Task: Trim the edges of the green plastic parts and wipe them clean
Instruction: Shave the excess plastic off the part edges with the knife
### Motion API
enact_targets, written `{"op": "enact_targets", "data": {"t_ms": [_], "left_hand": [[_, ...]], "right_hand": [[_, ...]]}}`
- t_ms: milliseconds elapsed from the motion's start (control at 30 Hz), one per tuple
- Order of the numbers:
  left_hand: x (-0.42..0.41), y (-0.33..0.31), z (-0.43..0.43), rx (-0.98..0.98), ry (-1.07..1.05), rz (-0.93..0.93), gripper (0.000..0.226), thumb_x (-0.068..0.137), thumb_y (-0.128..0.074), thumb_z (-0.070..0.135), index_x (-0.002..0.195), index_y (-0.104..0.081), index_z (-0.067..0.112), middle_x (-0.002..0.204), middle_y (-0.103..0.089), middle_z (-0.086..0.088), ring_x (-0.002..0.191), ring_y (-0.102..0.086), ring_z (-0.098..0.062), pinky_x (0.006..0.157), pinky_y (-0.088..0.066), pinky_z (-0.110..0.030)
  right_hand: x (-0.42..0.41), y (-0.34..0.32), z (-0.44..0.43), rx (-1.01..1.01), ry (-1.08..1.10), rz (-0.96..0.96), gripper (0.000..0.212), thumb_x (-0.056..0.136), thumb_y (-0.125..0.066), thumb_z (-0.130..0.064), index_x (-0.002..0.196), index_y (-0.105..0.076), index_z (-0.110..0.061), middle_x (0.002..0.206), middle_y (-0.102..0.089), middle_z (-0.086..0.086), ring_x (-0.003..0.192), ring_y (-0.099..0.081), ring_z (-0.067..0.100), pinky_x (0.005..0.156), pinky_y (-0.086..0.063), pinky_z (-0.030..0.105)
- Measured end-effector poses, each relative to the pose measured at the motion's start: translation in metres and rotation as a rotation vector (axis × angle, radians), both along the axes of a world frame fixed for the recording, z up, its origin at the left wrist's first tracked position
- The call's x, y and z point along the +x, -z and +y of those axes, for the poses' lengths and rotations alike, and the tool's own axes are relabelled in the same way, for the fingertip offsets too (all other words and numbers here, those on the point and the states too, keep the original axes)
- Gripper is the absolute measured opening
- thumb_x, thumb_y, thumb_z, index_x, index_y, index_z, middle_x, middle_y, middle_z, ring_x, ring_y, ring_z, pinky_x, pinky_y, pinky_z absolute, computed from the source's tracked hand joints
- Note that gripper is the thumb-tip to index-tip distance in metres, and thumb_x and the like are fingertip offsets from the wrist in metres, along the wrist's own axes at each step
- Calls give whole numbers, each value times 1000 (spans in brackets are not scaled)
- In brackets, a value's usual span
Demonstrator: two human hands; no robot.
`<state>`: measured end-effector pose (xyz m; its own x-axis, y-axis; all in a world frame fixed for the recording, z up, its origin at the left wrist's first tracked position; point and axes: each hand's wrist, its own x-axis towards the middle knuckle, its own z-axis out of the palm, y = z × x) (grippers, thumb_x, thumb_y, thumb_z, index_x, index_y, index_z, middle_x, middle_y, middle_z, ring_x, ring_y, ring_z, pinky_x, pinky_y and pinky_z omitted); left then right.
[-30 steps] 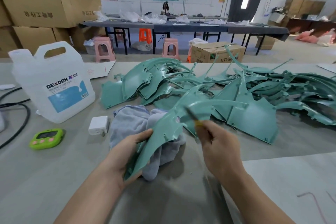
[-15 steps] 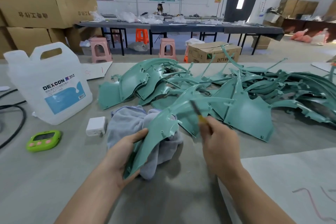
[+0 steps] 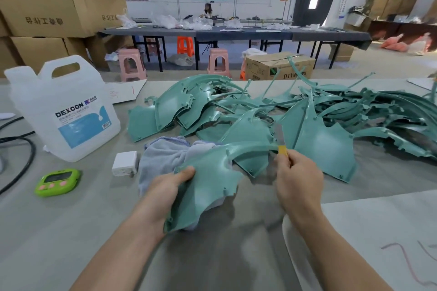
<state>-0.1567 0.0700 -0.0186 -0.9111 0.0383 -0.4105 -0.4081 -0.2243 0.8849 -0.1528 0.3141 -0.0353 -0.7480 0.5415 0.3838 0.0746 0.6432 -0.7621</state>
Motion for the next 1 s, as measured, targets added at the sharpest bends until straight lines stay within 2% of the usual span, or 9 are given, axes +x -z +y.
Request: {"op": "enact_targets", "data": {"t_ms": [100, 200, 367, 500, 600, 700, 800, 933, 1000], "left_hand": [[-5, 4, 5, -128, -105, 186, 13, 95, -67, 25, 105, -74, 19, 90, -79, 1, 78, -75, -18, 60, -57, -29], [-10, 8, 5, -189, -186, 337, 11, 95, -69, 25, 104, -72, 24, 96, -78, 3, 88, -74, -21, 77, -60, -41], [-3, 12, 11, -267, -186, 617, 17, 88, -75, 29, 104, -68, 28, 96, -76, 11, 87, -72, -10, 75, -56, -34], [-1, 12, 12, -235, -269, 695, 17, 88, -75, 29, 103, -68, 31, 99, -76, 11, 89, -71, -8, 82, -58, -40], [-1, 7, 8, -227, -303, 742, 22, 85, -71, 36, 103, -67, 48, 105, -74, 10, 97, -70, -10, 84, -57, -37], [2, 5, 7, -216, -214, 853, 22, 86, -71, 33, 103, -68, 46, 100, -75, 13, 91, -70, -4, 74, -56, -21], [4, 5, 12, -303, -76, 908, 20, 81, -72, 46, 100, -69, 49, 96, -75, 11, 86, -70, -7, 71, -56, -24], [5, 3, 15, -232, 3, 932, 25, 81, -77, 32, 100, -72, 47, 94, -77, 11, 83, -70, -4, 70, -55, -20], [6, 2, 12, -221, -14, 934, 22, 79, -77, 37, 100, -73, 45, 93, -77, 9, 82, -70, -5, 69, -56, -21]], "right_hand": [[4, -1, 4, -164, -88, -63, 29, 91, -58, -19, 67, -55, -4, 60, -60, 10, 56, -49, 22, 55, -38, 39], [14, -10, -8, -305, -299, -53, 25, 87, -60, -19, 66, -61, -6, 51, -56, 7, 47, -43, 16, 49, -33, 31], [28, -20, -23, -682, -520, -100, 40, 95, -52, -5, 58, -65, -11, 52, -54, 14, 35, -33, 16, 34, -24, 21], [36, -23, -31, -768, -557, -127, 40, 94, -51, -4, 59, -67, -11, 56, -57, 18, 35, -33, 20, 35, -27, 24], [36, -24, -34, -828, -586, -187, 39, 96, -53, -6, 60, -68, -10, 58, -57, 19, 36, -35, 21, 35, -30, 25], [35, -25, -34, -964, -621, -259, 39, 97, -55, -8, 61, -70, -9, 57, -54, 19, 37, -34, 22, 43, -30, 31], [34, -24, -33, -1092, -669, -294, 35, 96, -56, -9, 65, -70, -4, 57, -51, 18, 35, -32, 20, 45, -35, 31], [31, -23, -30, -1276, -684, -261, 20, 87, -57, -10, 71, -62, 0, 49, -45, 12, 28, -26, 16, 44, -39, 28], [31, -25, -27, -1350, -740, -247, 16, 79, -58, -15, 70, -60, -2, 45, -41, 7, 26, -23, 14, 44, -36, 28]]}}
